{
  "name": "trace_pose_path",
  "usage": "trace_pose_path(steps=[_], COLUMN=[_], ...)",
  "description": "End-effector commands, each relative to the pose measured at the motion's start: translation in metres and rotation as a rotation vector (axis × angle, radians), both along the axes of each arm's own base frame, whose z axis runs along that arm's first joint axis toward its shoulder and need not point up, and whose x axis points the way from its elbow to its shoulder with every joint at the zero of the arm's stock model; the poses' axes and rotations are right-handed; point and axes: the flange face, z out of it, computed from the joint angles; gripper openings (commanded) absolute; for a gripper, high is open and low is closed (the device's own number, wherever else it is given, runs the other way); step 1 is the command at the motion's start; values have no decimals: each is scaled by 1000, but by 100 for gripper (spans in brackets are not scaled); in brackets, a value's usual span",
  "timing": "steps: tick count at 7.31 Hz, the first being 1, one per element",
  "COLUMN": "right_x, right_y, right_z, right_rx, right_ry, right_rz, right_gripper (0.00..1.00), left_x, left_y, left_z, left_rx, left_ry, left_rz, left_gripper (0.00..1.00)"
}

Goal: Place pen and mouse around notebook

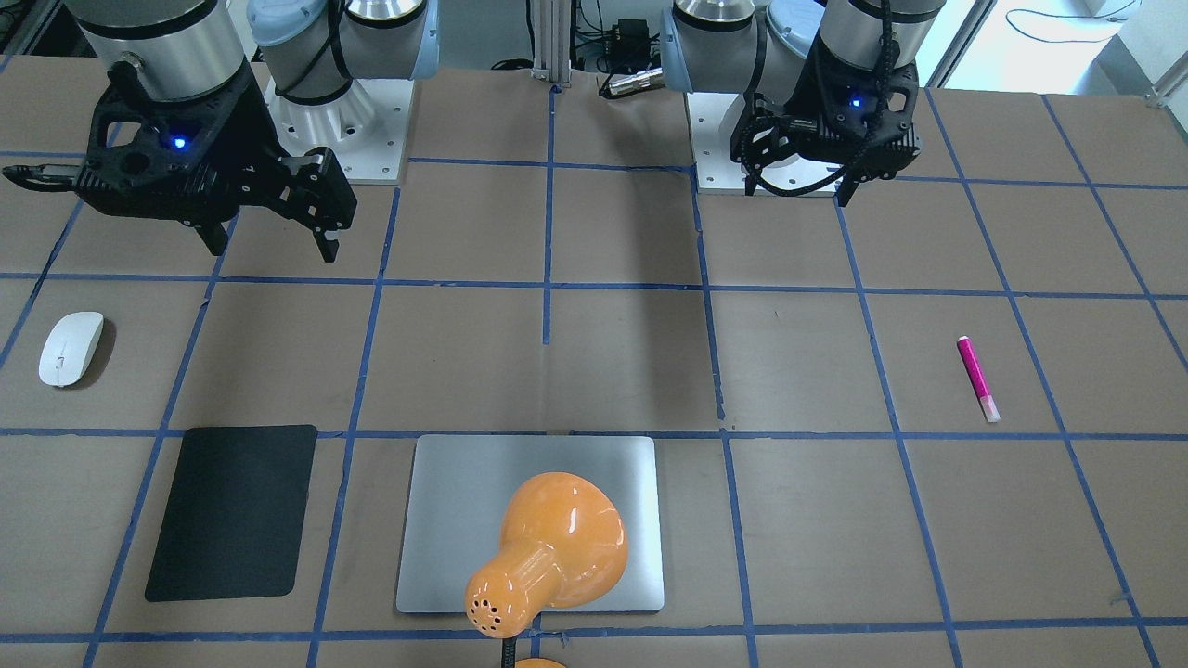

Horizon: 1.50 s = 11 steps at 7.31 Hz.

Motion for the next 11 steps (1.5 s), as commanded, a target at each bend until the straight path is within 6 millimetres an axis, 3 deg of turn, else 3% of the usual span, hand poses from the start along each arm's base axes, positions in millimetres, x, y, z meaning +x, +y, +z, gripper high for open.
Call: trace_pose_path(steps=[1,2,3,4,5,6,7,8,10,11], right_x=[-2,-7,-26,-65,-130,-188,-240,-284,-372,-393], right_y=[-1,-4,-10,-15,-21,-23,-16,-8,19,21], right_z=[-1,1,-1,-9,-12,-26,-53,-70,-125,-154], right_rx=[1,-4,14,50,62,91,126,106,94,78], right_ry=[8,13,5,12,8,-3,-20,-11,-16,-5], right_rz=[-1,-7,-16,-45,-91,-28,-74,-58,-26,4], right_gripper=[100,100,100,100,100,100,99,98,96,100], left_x=[2,3,10,26,47,61,73,87,133,158], left_y=[-3,-4,-7,-11,-16,-19,-21,-22,-23,-22], left_z=[-1,-2,-4,-4,-6,-5,-8,-13,-27,-37], left_rx=[-5,-4,0,0,5,5,13,22,34,26], left_ry=[0,0,-1,0,1,0,2,6,13,13], left_rz=[5,5,2,18,40,39,17,16,37,20], left_gripper=[100,100,100,100,100,100,100,100,100,100])
